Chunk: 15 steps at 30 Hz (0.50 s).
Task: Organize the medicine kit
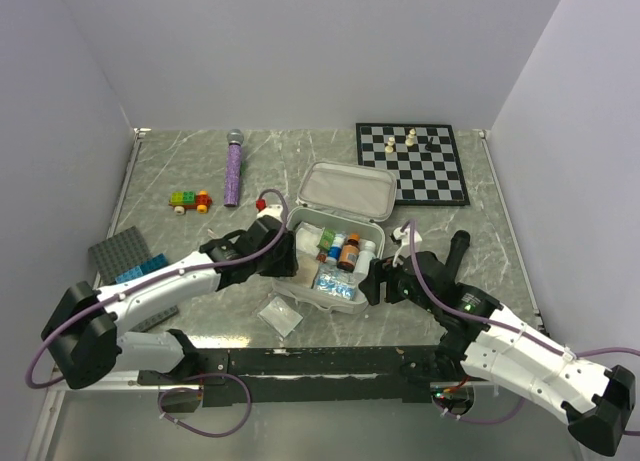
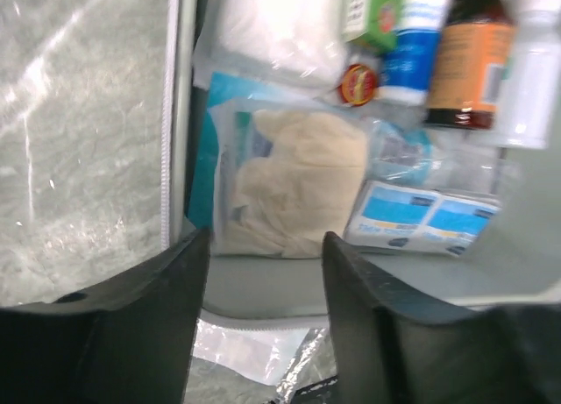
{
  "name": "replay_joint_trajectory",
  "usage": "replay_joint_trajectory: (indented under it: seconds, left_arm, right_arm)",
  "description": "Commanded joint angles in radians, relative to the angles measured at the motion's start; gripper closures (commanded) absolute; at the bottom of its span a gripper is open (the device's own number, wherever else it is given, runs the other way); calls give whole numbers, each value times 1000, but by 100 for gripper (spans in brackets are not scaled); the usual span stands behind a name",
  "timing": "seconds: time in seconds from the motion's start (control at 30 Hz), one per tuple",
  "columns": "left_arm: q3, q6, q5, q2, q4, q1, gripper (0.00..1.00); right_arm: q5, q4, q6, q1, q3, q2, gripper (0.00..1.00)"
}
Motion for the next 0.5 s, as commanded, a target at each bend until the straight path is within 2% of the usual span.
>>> replay_joint_trajectory:
  seconds: [0.0, 0.13, 0.23, 0.37, 0.47]
  left_arm:
    - [100, 27, 0, -68, -22, 1, 36]
    - [142, 7, -43, -123, -45, 3, 33]
    - [113, -19, -107, -188, -4, 19, 30]
    - [-17, -108, -23, -249, 123, 130, 31]
    - [-125, -160, 81, -272, 237, 185, 35]
  right_arm:
    - [3, 27, 7, 0, 7, 9, 17]
    - [6, 27, 9, -2, 13, 14, 17]
    - [28, 24, 36, 0, 23, 15, 16]
    - [100, 27, 73, -26, 63, 38, 11]
    - [107, 24, 90, -106, 131, 90, 4]
